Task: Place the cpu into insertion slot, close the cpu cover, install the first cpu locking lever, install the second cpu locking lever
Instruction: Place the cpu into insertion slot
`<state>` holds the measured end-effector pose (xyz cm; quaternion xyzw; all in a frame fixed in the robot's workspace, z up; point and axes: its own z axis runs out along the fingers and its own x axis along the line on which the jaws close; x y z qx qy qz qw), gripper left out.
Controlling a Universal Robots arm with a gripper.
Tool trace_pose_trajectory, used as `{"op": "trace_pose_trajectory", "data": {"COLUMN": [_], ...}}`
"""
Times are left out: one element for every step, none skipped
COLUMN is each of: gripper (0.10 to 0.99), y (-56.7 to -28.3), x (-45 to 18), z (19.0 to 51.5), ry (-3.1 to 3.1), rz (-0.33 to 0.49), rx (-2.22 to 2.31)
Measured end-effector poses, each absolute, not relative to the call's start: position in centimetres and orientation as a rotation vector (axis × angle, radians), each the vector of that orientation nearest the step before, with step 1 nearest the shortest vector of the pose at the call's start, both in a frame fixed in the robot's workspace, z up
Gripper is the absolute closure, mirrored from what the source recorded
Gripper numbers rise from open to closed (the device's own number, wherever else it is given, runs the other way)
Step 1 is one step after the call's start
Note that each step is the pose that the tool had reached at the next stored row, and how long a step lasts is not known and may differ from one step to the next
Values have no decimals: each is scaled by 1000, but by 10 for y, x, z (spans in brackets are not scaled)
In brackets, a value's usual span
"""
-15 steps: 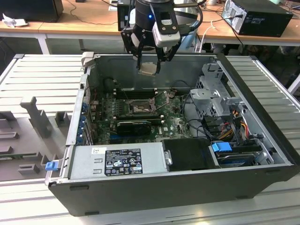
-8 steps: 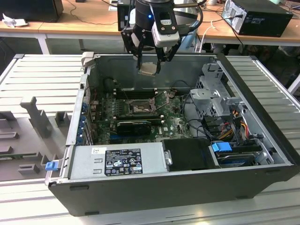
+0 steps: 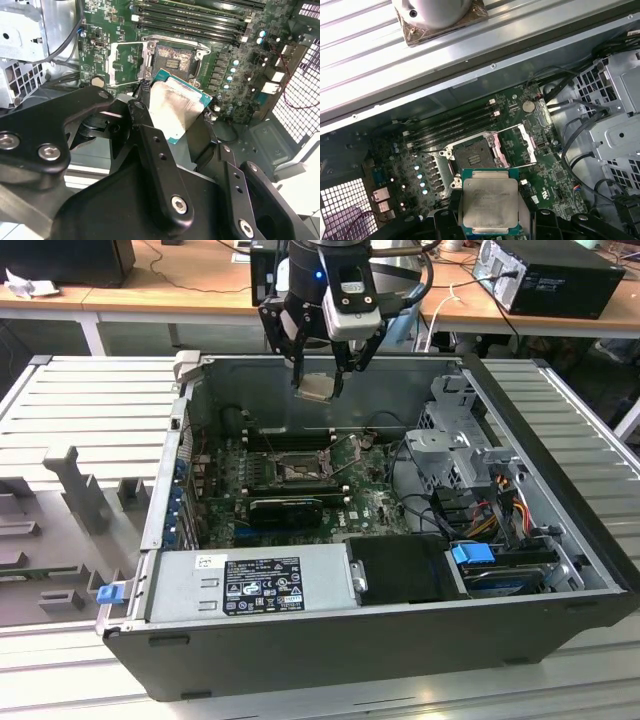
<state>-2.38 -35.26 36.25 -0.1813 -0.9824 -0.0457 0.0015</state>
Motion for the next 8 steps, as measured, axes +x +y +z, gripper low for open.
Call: {"op": "trace_pose_trajectory", "data": {"gripper": [557,557,557,557,557,557,557,557], "y": [-353,-353,-353,-353,-353,-353,-353,-353], "x": [-24,-24,-24,-24,-24,-24,-24,-24], "z": [362,362,362,362,362,362,362,362], "ry": [-3082,-3082,-3082,-3081,-3081,-3080,-3080,-3079], "rz": [-144,-144,-144,-144,-144,-144,-144,-144], "rx": [-574,-577,-580,-582,-585,-588,-591,-594]}}
